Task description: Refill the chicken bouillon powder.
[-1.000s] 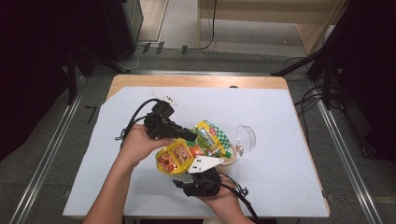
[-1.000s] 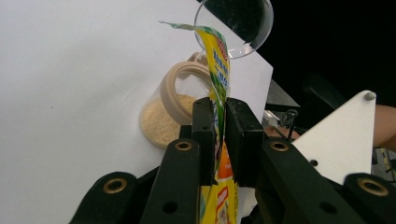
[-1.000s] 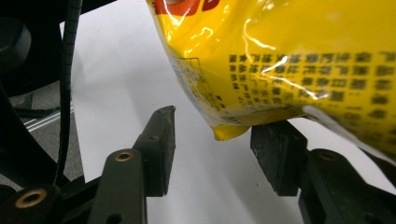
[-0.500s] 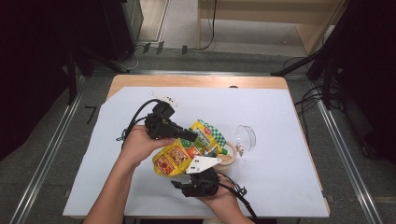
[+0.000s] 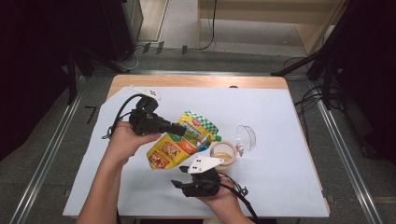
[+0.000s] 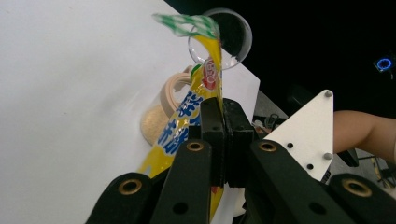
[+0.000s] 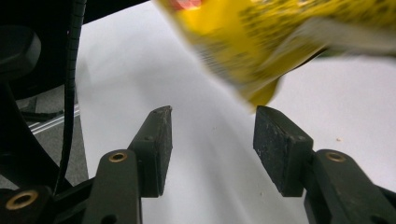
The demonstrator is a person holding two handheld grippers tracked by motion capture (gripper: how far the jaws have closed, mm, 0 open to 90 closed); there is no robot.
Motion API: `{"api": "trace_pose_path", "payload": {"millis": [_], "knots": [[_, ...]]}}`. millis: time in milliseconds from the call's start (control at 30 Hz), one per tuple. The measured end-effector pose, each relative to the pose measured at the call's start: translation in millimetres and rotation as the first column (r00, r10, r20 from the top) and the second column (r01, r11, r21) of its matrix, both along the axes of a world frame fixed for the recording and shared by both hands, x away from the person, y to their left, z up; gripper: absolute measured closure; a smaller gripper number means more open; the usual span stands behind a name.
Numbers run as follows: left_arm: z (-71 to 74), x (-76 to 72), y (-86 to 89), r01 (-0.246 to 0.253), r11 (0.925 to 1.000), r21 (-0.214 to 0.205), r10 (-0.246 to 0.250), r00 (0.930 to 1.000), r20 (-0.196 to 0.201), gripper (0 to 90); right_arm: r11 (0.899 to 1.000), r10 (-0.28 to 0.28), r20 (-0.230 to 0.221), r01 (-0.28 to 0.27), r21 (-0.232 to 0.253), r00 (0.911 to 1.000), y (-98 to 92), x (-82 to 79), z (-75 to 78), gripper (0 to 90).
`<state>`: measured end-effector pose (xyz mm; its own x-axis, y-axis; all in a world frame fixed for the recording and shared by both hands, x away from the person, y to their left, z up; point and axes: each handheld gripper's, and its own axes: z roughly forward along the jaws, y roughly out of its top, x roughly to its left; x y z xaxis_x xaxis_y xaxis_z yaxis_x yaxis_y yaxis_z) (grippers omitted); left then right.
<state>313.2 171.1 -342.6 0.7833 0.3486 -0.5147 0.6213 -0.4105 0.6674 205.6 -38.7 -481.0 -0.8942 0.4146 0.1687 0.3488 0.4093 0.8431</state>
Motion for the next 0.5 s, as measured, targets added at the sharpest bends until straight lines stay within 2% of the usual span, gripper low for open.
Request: {"api": "trace_pose_path", "payload": {"millis": [233, 300, 433, 500], "knots": [[3.1, 3.1, 19.2, -0.07, 0.9969, -0.036, 0.072, 0.9969, 0.034, 89.6, 1.0, 0.003, 0.002, -0.003, 0.006, 1.0, -0.7, -0.1, 0.9, 48.2], [2.0, 5.6, 24.3, -0.096, 0.9941, -0.049, 0.098, 0.9944, 0.039, 89.6, 1.0, 0.004, -0.001, -0.004, 0.006, 1.0, -1.2, 0.1, 1.3, 48.1], [-2.7, 13.4, 30.6, -0.143, 0.9867, -0.077, 0.146, 0.989, 0.026, 89.5, 1.0, 0.001, -0.003, -0.001, 0.013, 1.0, -2.3, 0.9, 2.5, 48.2], [-5.6, 17.8, 31.2, -0.174, 0.9821, -0.072, 0.177, 0.9836, 0.037, 89.5, 1.0, 0.002, -0.005, -0.002, 0.012, 1.0, -2.6, 0.9, 3.0, 48.2]]}}
